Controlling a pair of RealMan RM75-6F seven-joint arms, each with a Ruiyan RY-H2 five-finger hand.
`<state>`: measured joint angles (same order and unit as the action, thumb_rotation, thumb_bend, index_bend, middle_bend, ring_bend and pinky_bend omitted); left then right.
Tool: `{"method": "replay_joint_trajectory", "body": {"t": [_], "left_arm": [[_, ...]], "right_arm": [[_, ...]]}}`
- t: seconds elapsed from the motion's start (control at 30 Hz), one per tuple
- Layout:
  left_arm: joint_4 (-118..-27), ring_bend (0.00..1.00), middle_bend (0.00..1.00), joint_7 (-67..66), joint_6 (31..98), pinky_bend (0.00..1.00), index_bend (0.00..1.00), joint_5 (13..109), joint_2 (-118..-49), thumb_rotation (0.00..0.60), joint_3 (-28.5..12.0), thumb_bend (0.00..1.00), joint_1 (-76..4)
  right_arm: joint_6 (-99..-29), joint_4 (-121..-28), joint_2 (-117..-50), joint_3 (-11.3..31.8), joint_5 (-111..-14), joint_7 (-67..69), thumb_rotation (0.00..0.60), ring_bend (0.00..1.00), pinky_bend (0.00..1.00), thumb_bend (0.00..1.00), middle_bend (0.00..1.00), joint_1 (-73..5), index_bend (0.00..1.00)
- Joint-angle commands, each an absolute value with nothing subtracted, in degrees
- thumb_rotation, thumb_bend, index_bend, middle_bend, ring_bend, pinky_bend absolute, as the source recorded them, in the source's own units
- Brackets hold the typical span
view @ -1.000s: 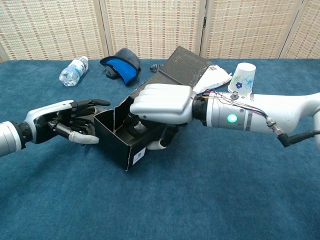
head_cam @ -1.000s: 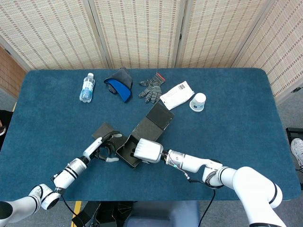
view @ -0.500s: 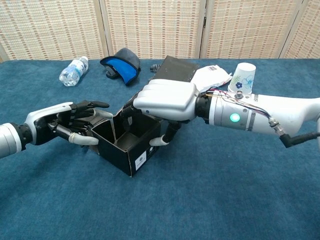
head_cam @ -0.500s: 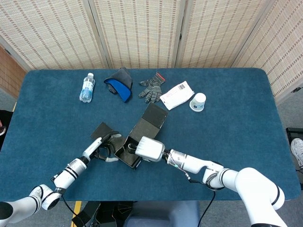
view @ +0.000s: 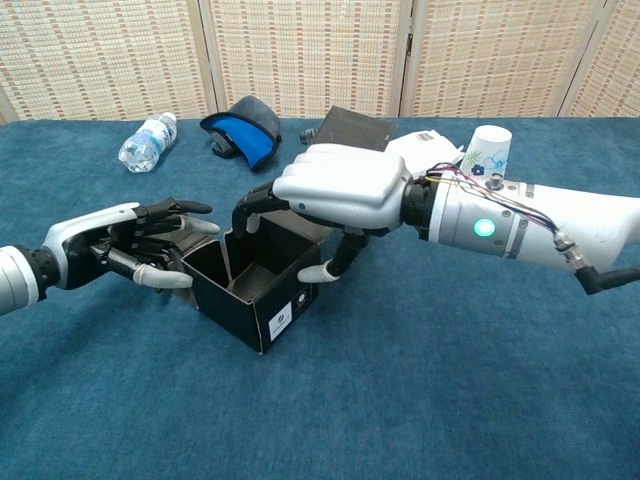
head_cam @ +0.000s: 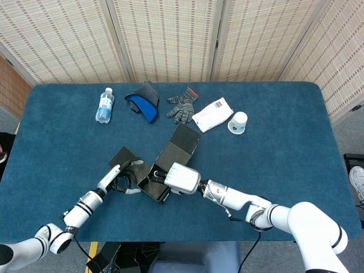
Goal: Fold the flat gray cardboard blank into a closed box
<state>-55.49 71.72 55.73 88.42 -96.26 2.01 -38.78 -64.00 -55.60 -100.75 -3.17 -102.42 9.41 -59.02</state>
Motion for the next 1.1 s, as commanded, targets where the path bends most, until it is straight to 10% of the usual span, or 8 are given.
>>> {"method": "replay_joint_trajectory", "body": {"t": [0.03, 0.87, 1.1], "left_arm": [[-55.88, 0.47, 0.17, 70.92, 55.64, 0.6, 0.11, 88.11, -96.26, 0.6, 1.78, 0.1, -38.56], [-66.61, 0.47, 0.14, 51.7, 57.08, 0.6, 0.09, 80.5, -93.58, 0.6, -3.68, 0.1, -33.94], [-70.74, 0.04, 0.0, 48.55, 58.01, 0.39, 0.04, 79.7, -91.26, 0.6, -4.08, 0.1, -32.33]], "right_arm": [[-64.15, -56.39, -99.93, -3.17, -102.04, 8.98, 0.6, 0.82, 0.96, 0.22, 0.32, -58.37, 0.25], [-58.32, -98.63, -72.0, -1.9, -82.05, 5.42, 0.6, 0.82, 0.96, 0.22, 0.33, -44.05, 0.25], [-52.22, -104.44, -68.81, -2.54, -74.57, 5.23, 0.6, 0.76, 0.96, 0.2, 0.29, -42.96, 0.21]]}}
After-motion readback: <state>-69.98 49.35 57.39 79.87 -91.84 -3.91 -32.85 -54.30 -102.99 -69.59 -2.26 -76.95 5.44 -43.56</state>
